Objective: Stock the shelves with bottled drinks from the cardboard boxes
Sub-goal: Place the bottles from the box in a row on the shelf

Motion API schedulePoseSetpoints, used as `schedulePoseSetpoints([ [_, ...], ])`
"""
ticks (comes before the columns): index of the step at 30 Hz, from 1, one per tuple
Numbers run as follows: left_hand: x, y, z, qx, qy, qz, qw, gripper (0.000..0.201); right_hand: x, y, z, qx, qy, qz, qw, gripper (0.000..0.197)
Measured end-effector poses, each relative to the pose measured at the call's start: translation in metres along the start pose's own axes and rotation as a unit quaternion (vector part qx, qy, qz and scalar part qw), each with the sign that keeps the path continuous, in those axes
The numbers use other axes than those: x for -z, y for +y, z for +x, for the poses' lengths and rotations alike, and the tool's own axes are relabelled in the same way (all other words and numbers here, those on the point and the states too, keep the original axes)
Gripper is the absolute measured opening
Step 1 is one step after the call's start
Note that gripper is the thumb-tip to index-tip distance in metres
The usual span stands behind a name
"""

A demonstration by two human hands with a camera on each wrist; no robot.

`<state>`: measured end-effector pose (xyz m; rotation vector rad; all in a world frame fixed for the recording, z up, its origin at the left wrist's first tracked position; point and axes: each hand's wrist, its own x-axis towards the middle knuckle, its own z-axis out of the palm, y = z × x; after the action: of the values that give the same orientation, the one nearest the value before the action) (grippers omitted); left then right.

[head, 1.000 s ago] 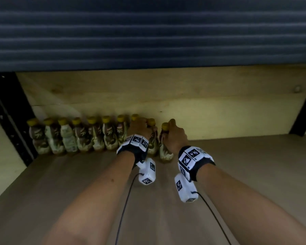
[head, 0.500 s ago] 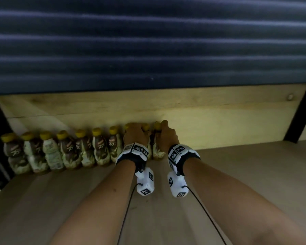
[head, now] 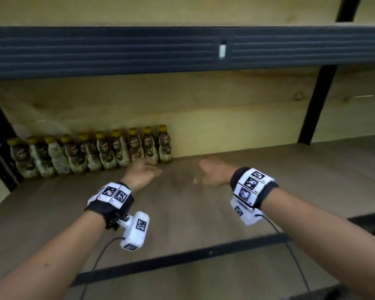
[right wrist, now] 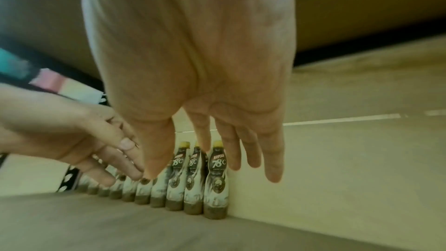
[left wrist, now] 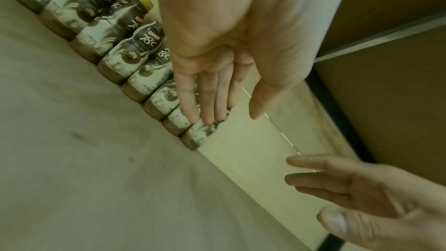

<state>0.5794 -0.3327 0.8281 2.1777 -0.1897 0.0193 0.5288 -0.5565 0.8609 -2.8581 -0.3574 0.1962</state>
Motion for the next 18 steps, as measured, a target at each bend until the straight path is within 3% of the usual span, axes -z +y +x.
schedulePoseSetpoints([
  [3, -0.026, 0.013, -0.055, -0.014, -0.070, -0.027, 0.997, 0.019, -0.007, 0.016, -0.061, -0.004, -0.035, -0.039, 0.999, 0.057],
  [6, -0.070, 0.020, -0.113, -0.006, -0.163, -0.059, 0.985, 0.003, -0.033, 0.038, -0.115, 0.017, -0.061, -0.033, 0.997, 0.032],
  [8, -0.104, 0.014, -0.150, 0.018, -0.212, -0.080, 0.974, 0.013, -0.060, 0.052, -0.146, 0.048, -0.076, -0.012, 0.996, 0.023],
  [11, -0.154, -0.010, -0.204, 0.083, -0.241, -0.131, 0.958, 0.016, -0.118, 0.071, -0.188, 0.085, -0.103, 0.057, 0.989, 0.024],
  [14, -0.195, -0.048, -0.252, 0.174, -0.237, -0.136, 0.946, 0.011, -0.197, 0.091, -0.221, 0.044, -0.182, 0.129, 0.974, 0.020],
  [18, -0.228, -0.123, -0.302, 0.292, -0.310, -0.020, 0.905, 0.020, -0.305, 0.108, -0.249, -0.015, -0.286, 0.172, 0.943, 0.011],
])
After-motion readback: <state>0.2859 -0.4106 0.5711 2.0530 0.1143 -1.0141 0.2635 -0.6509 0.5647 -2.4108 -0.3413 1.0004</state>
